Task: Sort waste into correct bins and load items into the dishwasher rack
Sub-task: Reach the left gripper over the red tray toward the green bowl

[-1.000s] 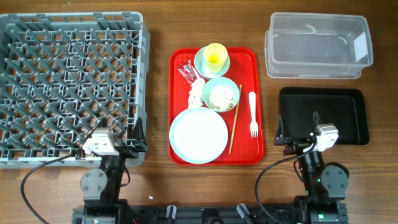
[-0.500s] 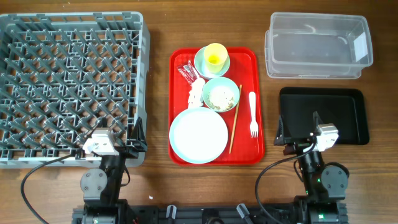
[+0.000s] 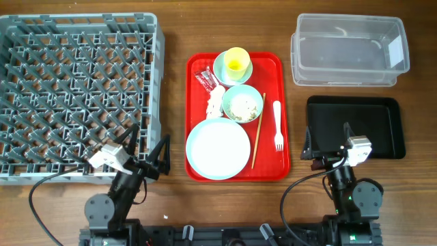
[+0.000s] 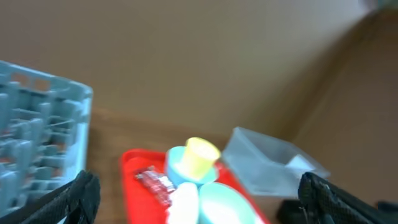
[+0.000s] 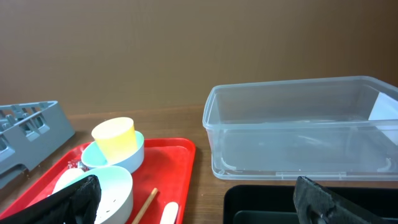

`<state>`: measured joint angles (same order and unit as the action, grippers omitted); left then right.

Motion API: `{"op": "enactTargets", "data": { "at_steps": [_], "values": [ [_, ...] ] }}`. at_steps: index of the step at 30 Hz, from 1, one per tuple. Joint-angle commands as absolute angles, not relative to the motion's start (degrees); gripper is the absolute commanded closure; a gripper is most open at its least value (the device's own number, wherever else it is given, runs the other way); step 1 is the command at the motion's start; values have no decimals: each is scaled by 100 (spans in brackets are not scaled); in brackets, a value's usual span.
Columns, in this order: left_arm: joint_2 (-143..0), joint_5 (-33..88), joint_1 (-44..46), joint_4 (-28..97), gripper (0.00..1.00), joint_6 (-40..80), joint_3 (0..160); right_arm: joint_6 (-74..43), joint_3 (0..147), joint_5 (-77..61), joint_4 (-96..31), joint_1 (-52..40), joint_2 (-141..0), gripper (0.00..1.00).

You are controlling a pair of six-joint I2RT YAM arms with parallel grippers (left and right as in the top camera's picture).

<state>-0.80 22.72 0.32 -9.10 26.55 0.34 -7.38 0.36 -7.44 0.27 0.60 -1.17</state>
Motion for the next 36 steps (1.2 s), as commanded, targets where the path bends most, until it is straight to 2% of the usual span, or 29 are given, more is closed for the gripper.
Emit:
{"op": "enactTargets", "data": {
  "at_steps": [1, 7, 13, 17, 22, 26, 31, 36],
  "values": [
    [-38, 2991, 25, -1509, 0, 3334, 32, -657, 30, -720, 47, 95, -102, 0],
    [-38, 3299, 25, -2307, 0, 3358, 45, -655, 30, -722, 47, 95, -102, 0],
    [-220, 3247, 25, -1896, 0, 3345, 646, -655, 30, -722, 47, 95, -102, 0],
    [-1109, 3291, 25, -637, 0, 2923, 1767, -657, 30, -722, 47, 95, -102, 0],
    [-3039, 3409, 27, 1164, 0, 2265, 3682, -655, 30, -720, 47, 95, -102, 0],
    [-4729, 3387, 202, 3057, 0, 1761, 5459, -657, 30, -722, 47, 95, -102, 0],
    [-6650, 2650, 906, 5214, 0, 1664, 7485, -657, 30, -722, 47, 95, -102, 0],
    [-7992, 1723, 1817, 6156, 0, 1632, 8849, -655, 30, -722, 47, 95, -102, 0]
  ]
}}
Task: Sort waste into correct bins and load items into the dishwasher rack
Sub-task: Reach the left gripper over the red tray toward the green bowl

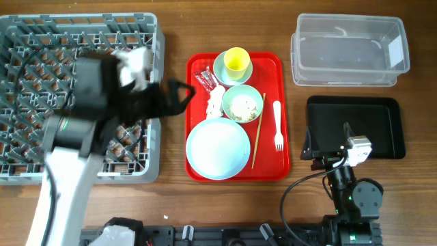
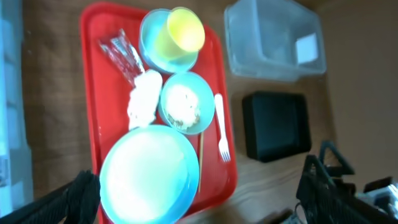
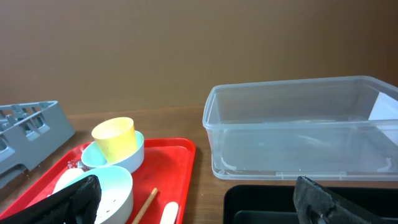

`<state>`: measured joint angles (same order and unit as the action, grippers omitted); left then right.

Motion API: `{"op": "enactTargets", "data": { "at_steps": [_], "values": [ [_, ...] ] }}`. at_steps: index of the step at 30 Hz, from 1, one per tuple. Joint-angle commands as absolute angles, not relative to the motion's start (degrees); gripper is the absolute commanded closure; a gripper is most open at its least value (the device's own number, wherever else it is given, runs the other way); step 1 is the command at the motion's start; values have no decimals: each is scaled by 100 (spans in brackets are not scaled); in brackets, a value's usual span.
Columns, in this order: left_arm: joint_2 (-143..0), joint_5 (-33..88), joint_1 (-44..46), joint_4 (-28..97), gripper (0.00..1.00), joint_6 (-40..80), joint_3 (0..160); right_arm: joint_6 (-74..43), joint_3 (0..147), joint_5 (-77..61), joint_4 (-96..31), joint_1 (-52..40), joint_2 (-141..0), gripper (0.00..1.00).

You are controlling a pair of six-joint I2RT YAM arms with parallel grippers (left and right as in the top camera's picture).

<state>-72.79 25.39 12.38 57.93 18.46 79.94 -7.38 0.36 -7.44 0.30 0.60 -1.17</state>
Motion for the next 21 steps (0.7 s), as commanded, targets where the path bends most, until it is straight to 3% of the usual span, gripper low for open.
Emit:
{"op": "enactTargets", "data": {
  "at_steps": [1, 9, 21],
  "values": [
    [-8283, 1559, 2043, 6305, 0, 1470, 9146, -657, 30, -720, 47, 93, -102, 0],
    [-9666, 1382, 2840, 6947, 0, 1219, 10370, -657, 30, -720, 47, 95, -102, 0],
    [-10064, 1931, 3590, 5782, 0, 1435, 10339, -655, 30, -720, 47, 95, -102, 0]
  ]
}}
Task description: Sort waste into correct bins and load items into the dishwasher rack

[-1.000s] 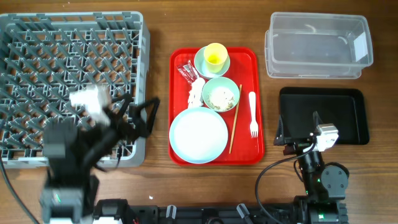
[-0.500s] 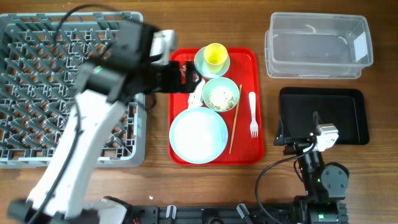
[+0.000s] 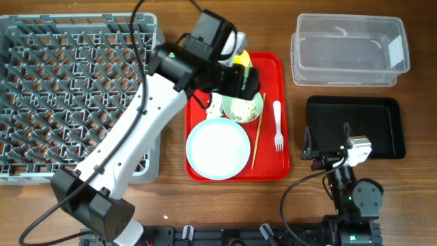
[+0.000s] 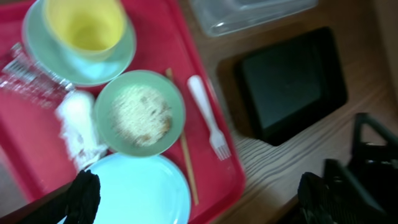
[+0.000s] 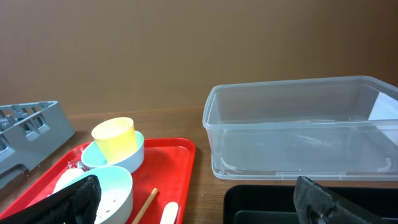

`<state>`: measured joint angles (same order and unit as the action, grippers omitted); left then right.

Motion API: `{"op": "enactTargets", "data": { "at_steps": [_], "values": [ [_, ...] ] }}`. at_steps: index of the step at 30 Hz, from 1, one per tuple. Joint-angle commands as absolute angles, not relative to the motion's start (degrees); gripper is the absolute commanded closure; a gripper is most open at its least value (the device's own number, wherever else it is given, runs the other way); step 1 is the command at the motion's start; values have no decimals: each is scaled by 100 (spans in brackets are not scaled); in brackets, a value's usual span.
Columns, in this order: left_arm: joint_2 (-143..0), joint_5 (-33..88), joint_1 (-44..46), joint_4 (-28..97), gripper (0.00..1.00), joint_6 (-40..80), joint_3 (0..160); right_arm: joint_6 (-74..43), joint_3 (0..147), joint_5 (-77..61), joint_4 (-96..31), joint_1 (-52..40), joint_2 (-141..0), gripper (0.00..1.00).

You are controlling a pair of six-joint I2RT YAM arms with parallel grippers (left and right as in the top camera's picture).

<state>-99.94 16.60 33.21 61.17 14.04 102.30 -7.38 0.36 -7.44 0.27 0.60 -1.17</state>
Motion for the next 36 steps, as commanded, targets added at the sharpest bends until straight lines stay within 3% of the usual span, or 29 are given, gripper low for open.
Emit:
{"op": "enactTargets", "data": {
  "at_steps": [1, 6, 14, 15, 19, 27, 32, 36],
  "values": [
    [-10108, 1664, 3734, 5634, 0, 1435, 10339, -657, 30, -720, 47, 93, -102, 0],
    [-10440, 217, 4047, 5402, 0, 1439, 10339, -657, 30, -720, 47, 95, -102, 0],
    [-11434, 187, 4104, 5137, 0, 1855, 10339, -655, 30, -722, 47, 95, -102, 0],
    [-11520, 207, 4112, 5127, 2, 1942, 10339, -657, 30, -722, 47, 95, -102, 0],
    [-11808, 377, 4217, 5050, 33, 2064, 10339, -655, 30, -722, 47, 95, -102, 0],
    [-12171, -596, 4519, 4882, 43, 2460, 10339, -657, 30, -722, 47, 95, -102, 0],
    [-12348, -589, 4567, 4853, 53, 2622, 10339, -655, 30, -722, 47, 95, -102, 0],
    [-12359, -593, 4619, 4840, 53, 2620, 10339, -657, 30, -722, 47, 95, -102, 0]
  ]
}}
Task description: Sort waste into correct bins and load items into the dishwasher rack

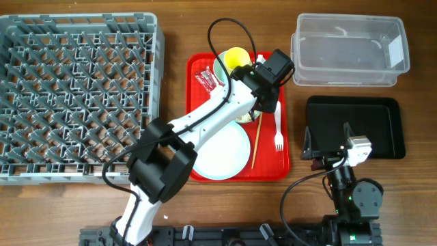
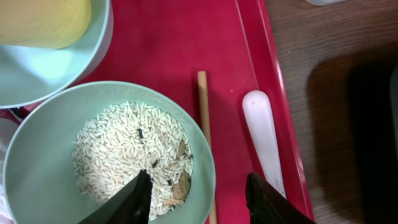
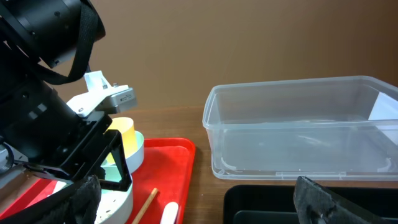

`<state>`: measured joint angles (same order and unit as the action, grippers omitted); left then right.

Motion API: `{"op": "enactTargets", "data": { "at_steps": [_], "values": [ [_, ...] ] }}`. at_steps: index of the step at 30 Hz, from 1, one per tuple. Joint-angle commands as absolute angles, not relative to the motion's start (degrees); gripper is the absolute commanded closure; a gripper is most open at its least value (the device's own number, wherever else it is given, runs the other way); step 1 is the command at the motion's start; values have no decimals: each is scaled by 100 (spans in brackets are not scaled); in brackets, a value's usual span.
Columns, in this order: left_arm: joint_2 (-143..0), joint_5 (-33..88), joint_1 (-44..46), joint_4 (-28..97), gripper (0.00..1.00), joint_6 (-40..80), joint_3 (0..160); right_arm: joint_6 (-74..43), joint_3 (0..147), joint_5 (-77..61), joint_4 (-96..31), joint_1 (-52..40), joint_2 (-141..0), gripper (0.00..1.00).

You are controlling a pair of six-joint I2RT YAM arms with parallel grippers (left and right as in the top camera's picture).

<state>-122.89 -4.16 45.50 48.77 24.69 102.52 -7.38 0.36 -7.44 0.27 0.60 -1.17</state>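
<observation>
On the red tray [image 1: 268,167] sits a green bowl of rice [image 2: 112,155], with a wooden chopstick [image 2: 204,134] and a white fork [image 2: 262,134] to its right. Behind the bowl a yellow cup [image 1: 236,59] stands in a light blue bowl. A light blue plate [image 1: 220,149] and a clear wrapper [image 1: 205,78] also lie on the tray. My left gripper [image 2: 199,199] hangs open just above the bowl's right rim, one finger over the rice and the other over the tray near the fork handle. My right gripper [image 3: 199,202] is open, low at the front right.
A grey dishwasher rack [image 1: 75,89] fills the left side. A clear plastic bin [image 1: 348,48] stands at the back right, with a black tray [image 1: 369,123] in front of it. The left arm [image 3: 56,93] shows in the right wrist view.
My left gripper has come down from high over the tray to just above the rice bowl's right rim, still open. The right arm has not moved.
My left arm was parked at the table's front left beside the rack. Then it was raised over the rack's right edge, then high over the red tray. Now it is low over the rice bowl. Nothing on the tray has moved.
</observation>
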Motion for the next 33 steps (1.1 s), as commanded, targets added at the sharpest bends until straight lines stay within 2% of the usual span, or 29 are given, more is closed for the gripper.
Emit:
{"op": "enactTargets", "data": {
  "at_steps": [1, 18, 27, 33],
  "values": [
    [-12359, -593, 4628, 4836, 53, 2620, 10339, -657, 30, -720, 47, 95, -102, 0],
    [-12774, -1061, 4816, 4816, 54, 2617, 10335, -657, 30, -720, 47, 95, -102, 0],
    [-13015, -1061, 4816, 4812, 61, 2617, 10335, -655, 30, -720, 47, 95, -102, 0],
    [-13015, -1057, 4829, 4794, 58, 2617, 10328, -655, 30, -720, 47, 95, -102, 0]
  ]
}}
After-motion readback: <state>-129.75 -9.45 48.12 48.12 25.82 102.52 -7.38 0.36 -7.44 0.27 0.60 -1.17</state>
